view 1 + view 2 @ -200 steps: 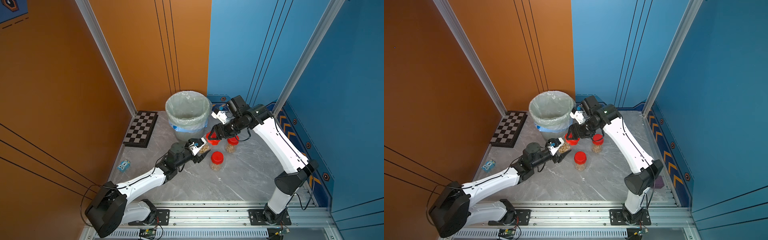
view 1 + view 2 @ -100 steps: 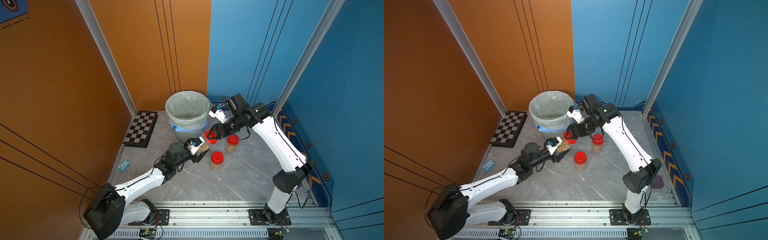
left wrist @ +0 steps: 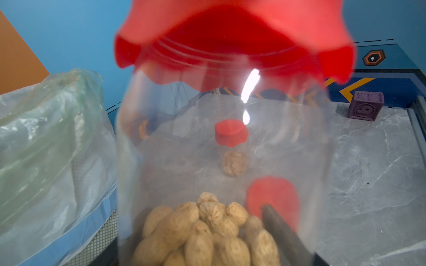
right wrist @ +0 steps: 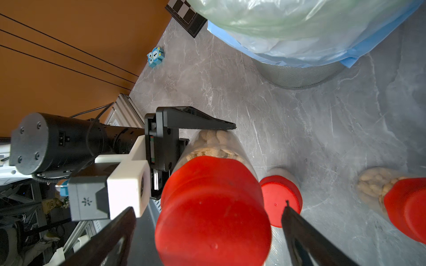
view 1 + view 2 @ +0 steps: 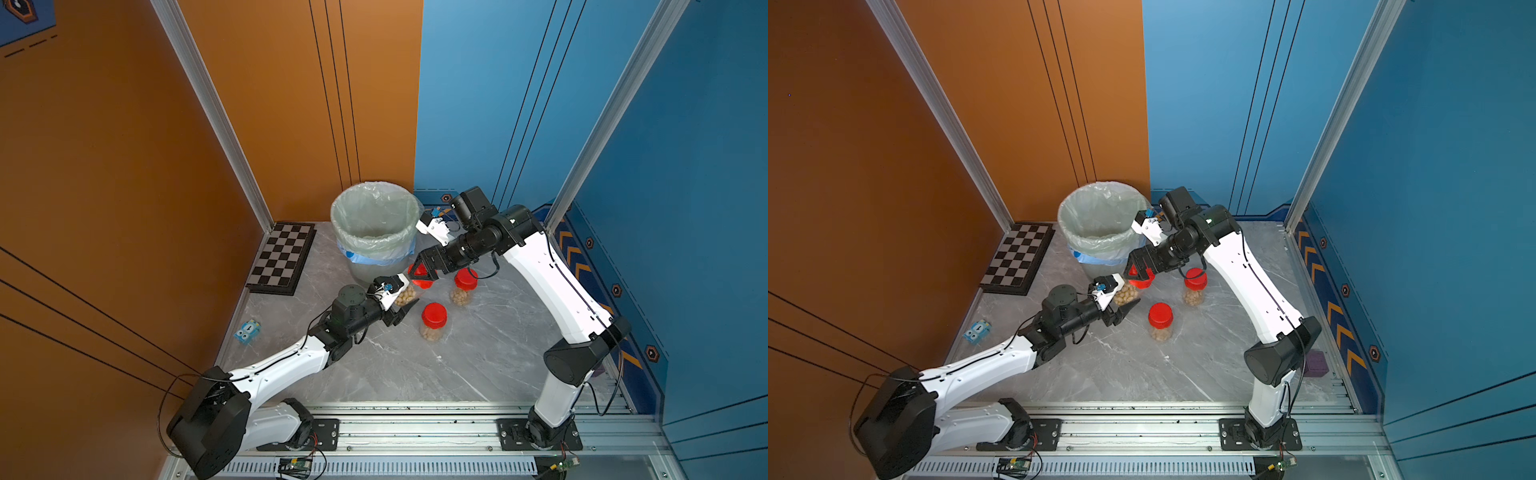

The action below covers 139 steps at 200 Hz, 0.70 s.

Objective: Empty moldy peanuts from jars
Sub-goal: Unscrew the lid from the jar.

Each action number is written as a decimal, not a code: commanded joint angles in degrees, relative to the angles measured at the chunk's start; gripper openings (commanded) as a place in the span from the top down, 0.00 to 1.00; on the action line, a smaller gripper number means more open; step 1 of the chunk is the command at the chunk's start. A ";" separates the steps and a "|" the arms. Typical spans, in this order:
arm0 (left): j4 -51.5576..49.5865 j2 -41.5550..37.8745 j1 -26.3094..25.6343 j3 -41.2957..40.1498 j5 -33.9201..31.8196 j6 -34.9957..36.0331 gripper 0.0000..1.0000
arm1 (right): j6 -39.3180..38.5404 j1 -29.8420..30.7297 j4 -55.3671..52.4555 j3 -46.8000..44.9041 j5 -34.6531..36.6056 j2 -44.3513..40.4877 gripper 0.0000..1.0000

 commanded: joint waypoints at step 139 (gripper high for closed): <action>0.55 -0.06 0.65 -0.57 -2.31 1.95 0.43 | 45.51 -5.35 10.72 -9.40 -0.96 -9.28 0.14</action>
